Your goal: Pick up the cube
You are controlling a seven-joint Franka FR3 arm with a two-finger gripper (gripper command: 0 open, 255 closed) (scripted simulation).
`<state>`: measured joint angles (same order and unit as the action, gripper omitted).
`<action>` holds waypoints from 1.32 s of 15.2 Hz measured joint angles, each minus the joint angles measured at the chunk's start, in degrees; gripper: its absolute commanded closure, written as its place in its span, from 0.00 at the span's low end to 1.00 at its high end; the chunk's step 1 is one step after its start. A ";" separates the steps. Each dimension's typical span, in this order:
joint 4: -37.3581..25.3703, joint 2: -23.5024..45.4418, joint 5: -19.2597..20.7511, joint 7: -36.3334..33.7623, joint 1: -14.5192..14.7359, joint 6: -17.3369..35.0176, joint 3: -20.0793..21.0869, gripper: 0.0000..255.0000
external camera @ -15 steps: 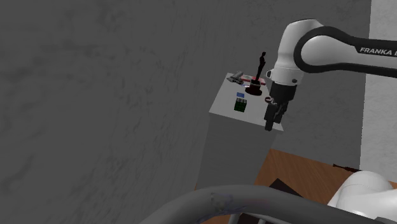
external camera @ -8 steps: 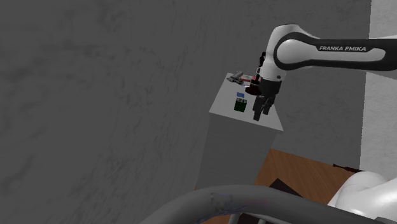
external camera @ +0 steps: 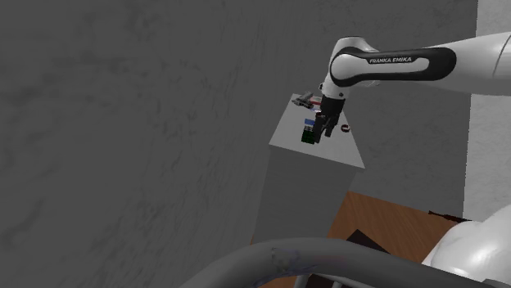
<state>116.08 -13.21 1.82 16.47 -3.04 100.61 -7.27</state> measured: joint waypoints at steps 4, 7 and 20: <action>-7.16 7.38 -0.90 2.80 -0.76 1.43 -1.61 0.00; -14.08 14.13 -2.13 5.13 -1.59 2.09 -2.71 0.00; -18.26 22.62 -4.12 8.21 -3.07 7.41 -3.71 1.00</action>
<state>97.83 9.41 -2.30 24.69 -6.11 108.02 -10.98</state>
